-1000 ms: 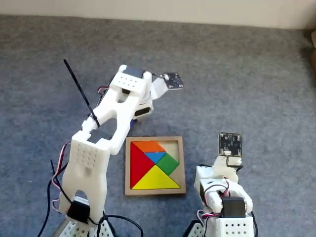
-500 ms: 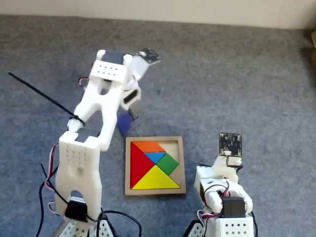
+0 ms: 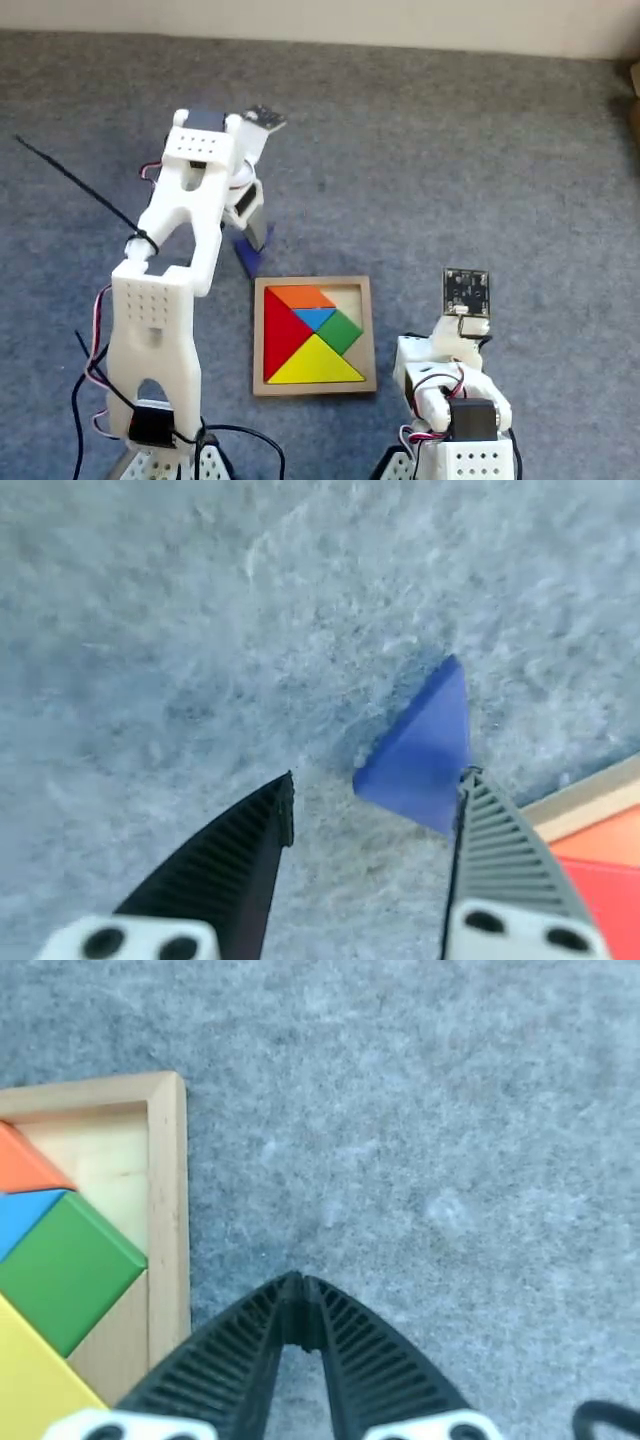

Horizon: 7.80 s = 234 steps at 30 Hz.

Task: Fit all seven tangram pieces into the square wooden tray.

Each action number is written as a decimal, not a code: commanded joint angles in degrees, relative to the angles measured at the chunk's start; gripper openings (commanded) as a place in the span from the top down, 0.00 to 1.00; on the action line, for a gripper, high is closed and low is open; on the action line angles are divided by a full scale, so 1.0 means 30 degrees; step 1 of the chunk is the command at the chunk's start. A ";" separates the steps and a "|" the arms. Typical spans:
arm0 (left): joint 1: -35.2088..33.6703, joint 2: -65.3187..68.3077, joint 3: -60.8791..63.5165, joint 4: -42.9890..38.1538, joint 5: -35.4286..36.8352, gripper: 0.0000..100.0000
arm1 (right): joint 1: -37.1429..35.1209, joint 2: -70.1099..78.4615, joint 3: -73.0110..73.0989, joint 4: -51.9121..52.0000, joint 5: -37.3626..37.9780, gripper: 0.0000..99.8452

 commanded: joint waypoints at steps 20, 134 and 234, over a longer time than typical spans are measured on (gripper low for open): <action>0.1656 0.0513 -0.0132 0.0059 0.2549 0.82 | 0.0366 -0.0308 0.2593 -0.0659 0.0234 1.00; 0.1685 -0.7370 0.8454 -0.4718 0.7707 0.85 | 0.0366 -0.0308 0.2593 -0.0542 0.0293 1.00; 1.0212 -0.8132 0.5172 0.1788 -0.8322 0.77 | 0.0366 -0.0308 0.2593 -0.0571 0.0293 1.00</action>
